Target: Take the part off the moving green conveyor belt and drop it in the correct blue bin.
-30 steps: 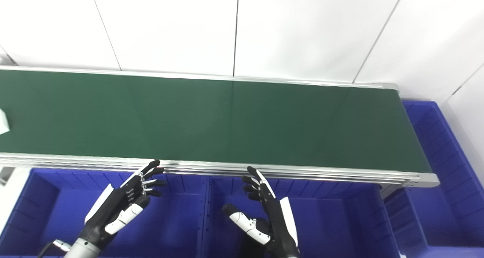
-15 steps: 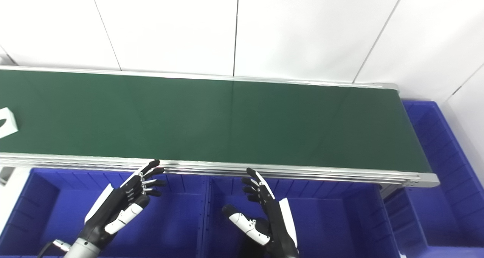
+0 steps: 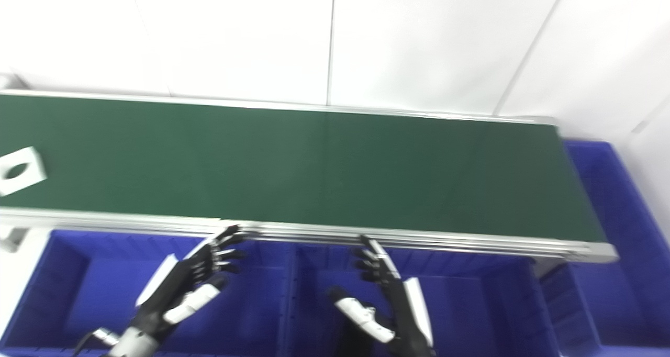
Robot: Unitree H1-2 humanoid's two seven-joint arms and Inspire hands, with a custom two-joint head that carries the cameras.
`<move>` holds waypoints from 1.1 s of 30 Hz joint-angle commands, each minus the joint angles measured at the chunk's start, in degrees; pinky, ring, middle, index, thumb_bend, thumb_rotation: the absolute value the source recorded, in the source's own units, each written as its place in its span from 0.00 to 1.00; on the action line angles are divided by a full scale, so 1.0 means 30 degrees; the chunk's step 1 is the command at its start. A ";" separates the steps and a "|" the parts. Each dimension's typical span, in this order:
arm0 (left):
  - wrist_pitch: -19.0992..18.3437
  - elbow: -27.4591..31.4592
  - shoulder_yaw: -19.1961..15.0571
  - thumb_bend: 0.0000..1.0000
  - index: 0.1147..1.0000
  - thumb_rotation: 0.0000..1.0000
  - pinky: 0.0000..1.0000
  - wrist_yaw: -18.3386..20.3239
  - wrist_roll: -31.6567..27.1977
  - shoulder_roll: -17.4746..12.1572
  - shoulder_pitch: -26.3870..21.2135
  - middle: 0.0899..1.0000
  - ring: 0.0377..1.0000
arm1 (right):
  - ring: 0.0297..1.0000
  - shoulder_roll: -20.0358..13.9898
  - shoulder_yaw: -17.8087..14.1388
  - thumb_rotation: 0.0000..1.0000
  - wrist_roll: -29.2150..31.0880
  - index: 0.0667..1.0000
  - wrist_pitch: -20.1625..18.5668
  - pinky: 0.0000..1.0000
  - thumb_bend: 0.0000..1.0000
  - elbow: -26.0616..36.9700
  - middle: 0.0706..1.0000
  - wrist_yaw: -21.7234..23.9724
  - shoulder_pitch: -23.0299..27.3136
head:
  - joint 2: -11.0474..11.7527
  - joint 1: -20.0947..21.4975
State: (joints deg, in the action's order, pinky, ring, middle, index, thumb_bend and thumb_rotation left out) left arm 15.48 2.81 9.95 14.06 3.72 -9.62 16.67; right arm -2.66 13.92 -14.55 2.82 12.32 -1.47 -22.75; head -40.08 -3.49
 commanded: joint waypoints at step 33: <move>0.3083 -0.3444 0.0933 0.67 0.90 0.67 0.68 -0.1273 0.1600 0.1170 -0.0795 0.87 0.77 | 0.85 -0.1066 -0.0920 0.45 0.1777 0.96 0.3425 0.83 0.43 -0.1669 0.87 0.0435 0.0162 | 0.4804 -0.5306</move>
State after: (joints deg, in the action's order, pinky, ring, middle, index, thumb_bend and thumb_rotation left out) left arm 22.01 -7.72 12.69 11.13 8.82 -6.26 15.40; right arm -5.95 11.54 -9.59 8.98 7.22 -0.27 -22.78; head -25.68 -19.33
